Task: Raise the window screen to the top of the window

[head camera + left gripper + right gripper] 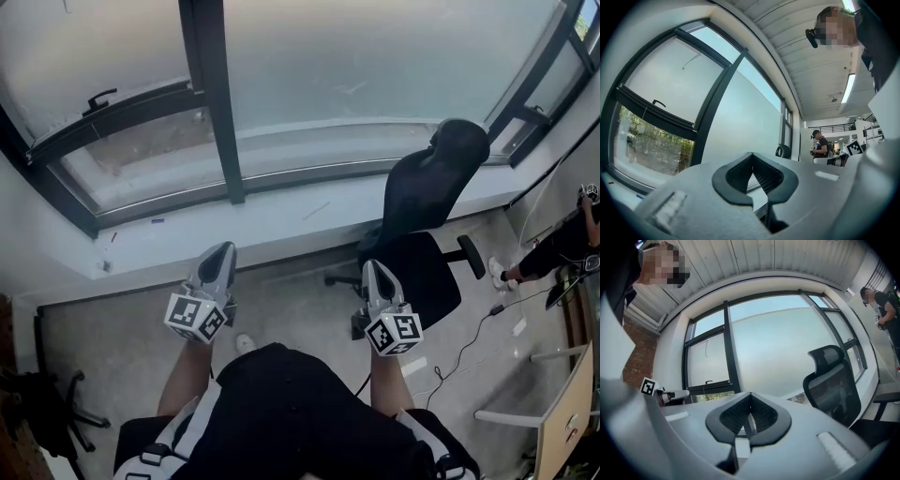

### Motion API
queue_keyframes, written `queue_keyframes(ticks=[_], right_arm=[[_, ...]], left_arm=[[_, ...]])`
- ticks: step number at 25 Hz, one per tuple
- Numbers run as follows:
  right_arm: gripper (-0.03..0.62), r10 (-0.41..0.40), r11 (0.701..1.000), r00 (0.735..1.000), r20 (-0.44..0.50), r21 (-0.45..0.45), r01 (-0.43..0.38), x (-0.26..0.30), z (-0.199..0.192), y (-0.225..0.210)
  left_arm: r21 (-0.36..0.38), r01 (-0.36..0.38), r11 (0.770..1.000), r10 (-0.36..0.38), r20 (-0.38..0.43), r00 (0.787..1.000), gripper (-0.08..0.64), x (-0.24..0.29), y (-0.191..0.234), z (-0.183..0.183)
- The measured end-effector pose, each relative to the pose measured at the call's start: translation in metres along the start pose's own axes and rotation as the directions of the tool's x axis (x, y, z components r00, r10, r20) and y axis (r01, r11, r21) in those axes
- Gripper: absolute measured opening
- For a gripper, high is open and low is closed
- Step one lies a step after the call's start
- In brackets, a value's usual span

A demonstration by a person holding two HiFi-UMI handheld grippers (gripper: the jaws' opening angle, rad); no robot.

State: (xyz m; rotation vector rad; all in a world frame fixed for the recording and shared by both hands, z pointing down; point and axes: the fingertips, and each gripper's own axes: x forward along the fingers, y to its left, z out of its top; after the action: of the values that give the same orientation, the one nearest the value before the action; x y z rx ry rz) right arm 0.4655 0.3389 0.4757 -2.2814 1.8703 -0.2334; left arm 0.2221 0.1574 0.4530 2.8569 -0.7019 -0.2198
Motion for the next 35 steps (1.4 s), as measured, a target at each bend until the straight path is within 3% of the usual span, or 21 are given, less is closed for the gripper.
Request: queue_keyframes(ticks=[13,17,21,25,30,35], right_arm=[[0.005,0.220,0.976,0.974,-0.052,0.004,-0.220,0.092,-0.024,0.095],[0.005,0.268,0.963,0.961,-0.074,0.003,-0.268,0.116,-0.036,0.128],[0.005,0.304,0.952,0.950,-0.073,0.002,-0.305,0.134,-0.044,0.157],[0.005,0.342,0.939,0.936,-0.085,0.002,-0.343,0.155,-0.051,0.181],[0.005,0.431,0.902,0.894,-0.119,0.017,-0.432,0.183,-0.067,0.224],[0.005,0.528,0.849,0.836,-0.147,0.055,-0.526,0.196,-0.082,0.279]], left_arm=[[-0.011,-0.187,0.982,0.188,0.051,0.981,0.005,-0.056,0.095,0.010],[-0.008,-0.260,0.966,0.260,0.052,0.964,0.005,-0.078,0.132,0.017],[0.008,-0.361,0.932,0.361,0.034,0.932,0.005,-0.107,0.169,0.017],[0.004,-0.404,0.915,0.403,0.059,0.913,0.005,-0.131,0.190,0.026],[-0.010,-0.421,0.907,0.421,0.045,0.906,0.005,-0.158,0.204,0.027],[-0.031,-0.506,0.862,0.507,0.042,0.861,0.005,-0.201,0.226,0.026]])
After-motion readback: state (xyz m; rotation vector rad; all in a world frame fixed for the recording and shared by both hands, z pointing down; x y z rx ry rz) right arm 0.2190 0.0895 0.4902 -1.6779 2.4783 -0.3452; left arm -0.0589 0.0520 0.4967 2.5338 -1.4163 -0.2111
